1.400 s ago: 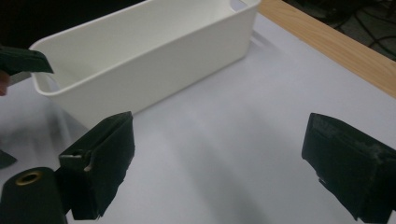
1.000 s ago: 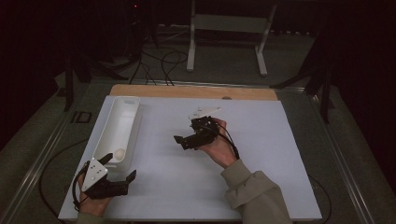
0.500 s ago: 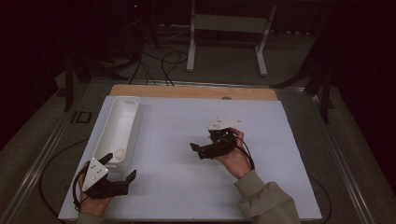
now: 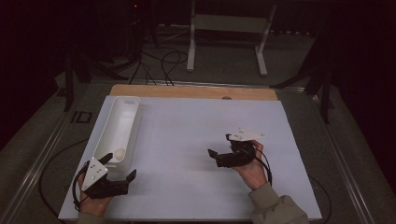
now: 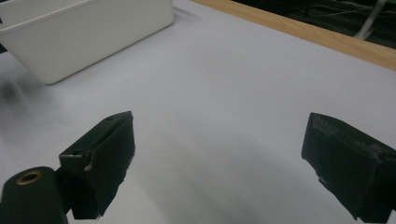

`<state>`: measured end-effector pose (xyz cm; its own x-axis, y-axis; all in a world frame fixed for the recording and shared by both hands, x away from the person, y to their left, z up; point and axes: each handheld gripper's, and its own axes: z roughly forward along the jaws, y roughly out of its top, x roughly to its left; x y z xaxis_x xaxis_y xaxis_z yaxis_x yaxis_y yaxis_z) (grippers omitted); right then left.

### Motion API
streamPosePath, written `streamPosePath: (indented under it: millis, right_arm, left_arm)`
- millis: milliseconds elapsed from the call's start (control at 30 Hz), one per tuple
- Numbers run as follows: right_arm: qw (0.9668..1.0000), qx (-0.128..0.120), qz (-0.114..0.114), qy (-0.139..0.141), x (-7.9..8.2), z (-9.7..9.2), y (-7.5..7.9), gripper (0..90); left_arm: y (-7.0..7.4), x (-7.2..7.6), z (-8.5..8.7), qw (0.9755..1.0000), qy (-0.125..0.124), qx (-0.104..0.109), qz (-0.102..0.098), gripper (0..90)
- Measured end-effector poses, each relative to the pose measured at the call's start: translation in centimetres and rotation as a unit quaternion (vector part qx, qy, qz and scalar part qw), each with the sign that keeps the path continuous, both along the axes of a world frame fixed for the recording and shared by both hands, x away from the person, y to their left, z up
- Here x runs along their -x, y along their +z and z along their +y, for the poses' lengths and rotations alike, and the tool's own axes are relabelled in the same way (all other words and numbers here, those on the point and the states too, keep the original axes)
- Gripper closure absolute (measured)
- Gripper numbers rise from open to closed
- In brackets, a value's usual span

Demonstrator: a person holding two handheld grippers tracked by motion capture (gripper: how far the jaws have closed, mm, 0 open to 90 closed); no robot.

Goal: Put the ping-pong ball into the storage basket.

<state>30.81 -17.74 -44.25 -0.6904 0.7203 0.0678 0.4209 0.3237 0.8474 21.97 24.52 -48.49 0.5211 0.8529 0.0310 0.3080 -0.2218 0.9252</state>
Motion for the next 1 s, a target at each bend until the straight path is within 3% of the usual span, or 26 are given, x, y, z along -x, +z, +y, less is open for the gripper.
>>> streamPosePath:
  millis: [200, 400, 467, 533, 600, 700, 733, 1000]
  right_arm:
    - [0.9998, -0.010, -0.003, -0.018, 0.7, -2.1, -0.8, 9.2]
    - [0.9976, -0.036, -0.022, -0.054, 1.8, -5.2, -2.0, 9.4]
    - [0.9962, -0.044, -0.038, -0.064, 2.5, -6.2, -2.5, 9.4]
    - [0.9957, -0.046, -0.043, -0.068, 2.7, -6.4, -2.6, 9.4]
    - [0.9937, -0.054, -0.064, -0.074, 3.5, -7.1, -3.0, 9.3]
    - [0.9930, -0.057, -0.071, -0.075, 3.9, -7.6, -3.1, 9.4]
    - [0.9916, -0.061, -0.083, -0.078, 4.2, -7.9, -3.2, 9.4]
    - [0.9867, -0.083, -0.110, -0.086, 5.6, -9.2, -3.0, 9.3]
  left_arm:
    - [0.1, -0.1, 0.0, 1.0000, 0.001, 0.004, 0.003, 0.0]
    - [0.1, -0.2, 0.1, 1.0000, 0.003, 0.007, 0.006, 0.0]
    - [0.1, -0.2, 0.2, 0.9999, 0.004, 0.010, 0.006, 0.0]
    - [0.1, -0.2, 0.3, 0.9999, 0.004, 0.011, 0.007, 0.0]
    - [0.1, -0.2, 0.3, 0.9999, 0.005, 0.013, 0.007, 0.0]
    - [0.1, -0.3, 0.4, 0.9998, 0.006, 0.015, 0.007, 0.0]
    - [0.1, -0.3, 0.4, 0.9998, 0.006, 0.015, 0.007, 0.0]
    - [0.1, -0.3, 0.6, 0.9997, 0.007, 0.022, 0.007, 0.0]
